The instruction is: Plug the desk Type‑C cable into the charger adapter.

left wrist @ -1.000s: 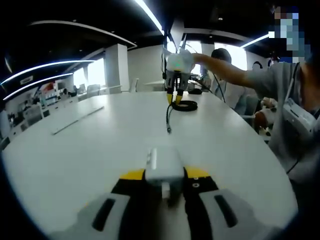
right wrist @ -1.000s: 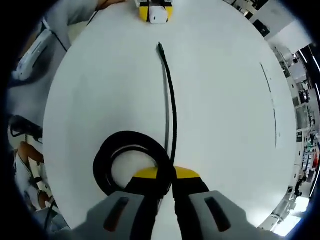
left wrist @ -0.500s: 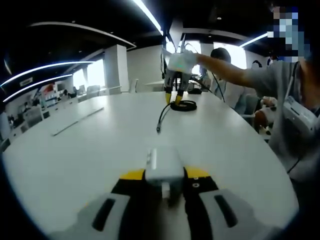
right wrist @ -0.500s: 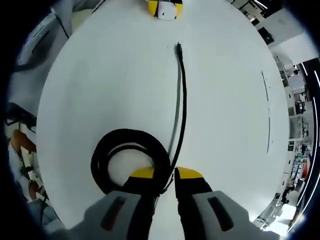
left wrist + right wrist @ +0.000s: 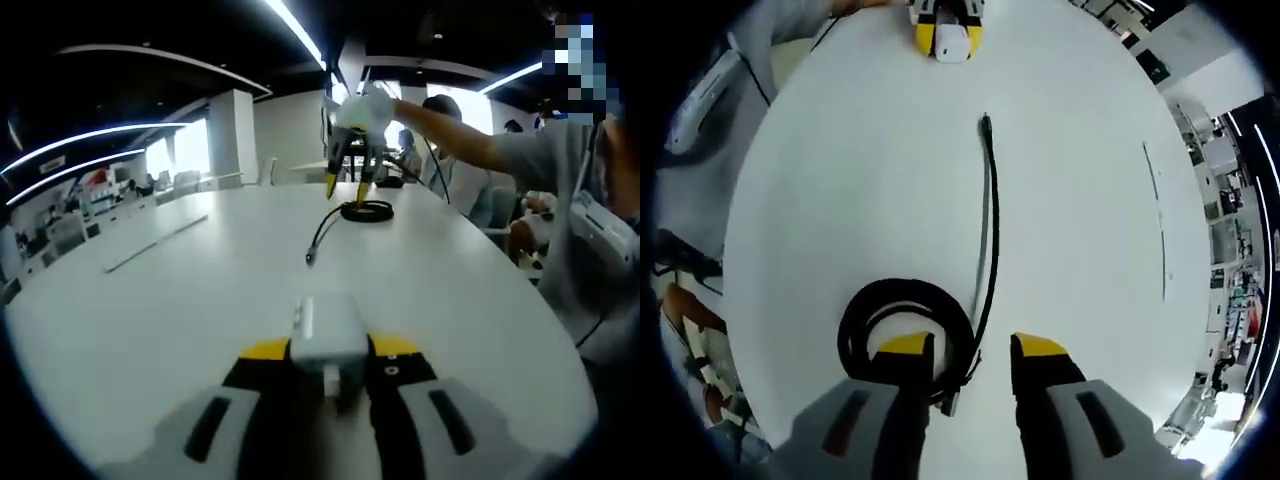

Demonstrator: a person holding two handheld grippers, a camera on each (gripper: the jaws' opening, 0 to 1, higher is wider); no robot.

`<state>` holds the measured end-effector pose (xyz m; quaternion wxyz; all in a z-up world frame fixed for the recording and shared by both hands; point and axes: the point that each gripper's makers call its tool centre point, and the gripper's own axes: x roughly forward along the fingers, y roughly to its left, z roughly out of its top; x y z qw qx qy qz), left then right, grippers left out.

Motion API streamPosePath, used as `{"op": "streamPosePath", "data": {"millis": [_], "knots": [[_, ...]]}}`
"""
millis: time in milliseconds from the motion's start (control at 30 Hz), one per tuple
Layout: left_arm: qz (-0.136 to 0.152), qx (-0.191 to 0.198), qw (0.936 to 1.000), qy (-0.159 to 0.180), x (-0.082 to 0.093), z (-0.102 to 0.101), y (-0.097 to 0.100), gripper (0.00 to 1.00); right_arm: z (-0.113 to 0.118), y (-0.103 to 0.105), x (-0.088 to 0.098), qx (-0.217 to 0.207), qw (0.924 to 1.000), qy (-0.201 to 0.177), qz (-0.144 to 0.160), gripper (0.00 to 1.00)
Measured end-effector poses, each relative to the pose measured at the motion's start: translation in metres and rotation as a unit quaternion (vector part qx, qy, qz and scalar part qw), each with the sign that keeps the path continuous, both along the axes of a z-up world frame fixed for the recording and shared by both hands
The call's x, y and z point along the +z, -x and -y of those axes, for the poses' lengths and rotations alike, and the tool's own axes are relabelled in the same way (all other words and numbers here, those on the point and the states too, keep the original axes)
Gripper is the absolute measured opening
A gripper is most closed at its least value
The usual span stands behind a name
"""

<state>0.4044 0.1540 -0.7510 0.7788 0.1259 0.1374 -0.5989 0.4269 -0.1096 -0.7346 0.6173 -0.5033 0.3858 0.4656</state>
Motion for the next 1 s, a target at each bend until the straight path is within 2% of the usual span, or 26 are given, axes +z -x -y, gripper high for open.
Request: {"op": "streamPosePath", "data": {"millis": [67,200,367,633,800,933,1000], "knots": [[0.0,0.0,1.0,0.0,0.0,0.0,0.0,0.27,-0.007,-0.006,0.009,-0.019,0.9993,-0.027,0.015,0.34],[0.0,0.0,1.0,0.001,0.0,0.001,0.0,0.27,-0.019,-0.012,0.021,-0.028,0.9967,-0.067,0.035,0.38],[0.0,-0.001,1.0,0.001,0.0,0.001,0.0,0.27,-0.043,-0.012,0.031,-0.038,0.9887,-0.14,0.039,0.51],[0.0,-0.001,1.0,0.002,0.0,0.0,0.0,0.27,-0.07,-0.013,0.035,-0.027,0.9776,-0.197,0.068,0.51],[0.0,0.0,1.0,0.002,0.001,0.0,-0.001,0.27,-0.085,-0.023,0.04,-0.033,0.9642,-0.24,0.108,0.57],[0.0,0.0,1.0,0.002,0.001,-0.001,-0.002,0.27,-0.09,-0.025,0.039,-0.028,0.9581,-0.258,0.121,0.54],[0.0,0.0,1.0,0.002,0.002,-0.001,-0.002,0.27,-0.094,-0.027,0.039,-0.03,0.9521,-0.279,0.121,0.55]]}}
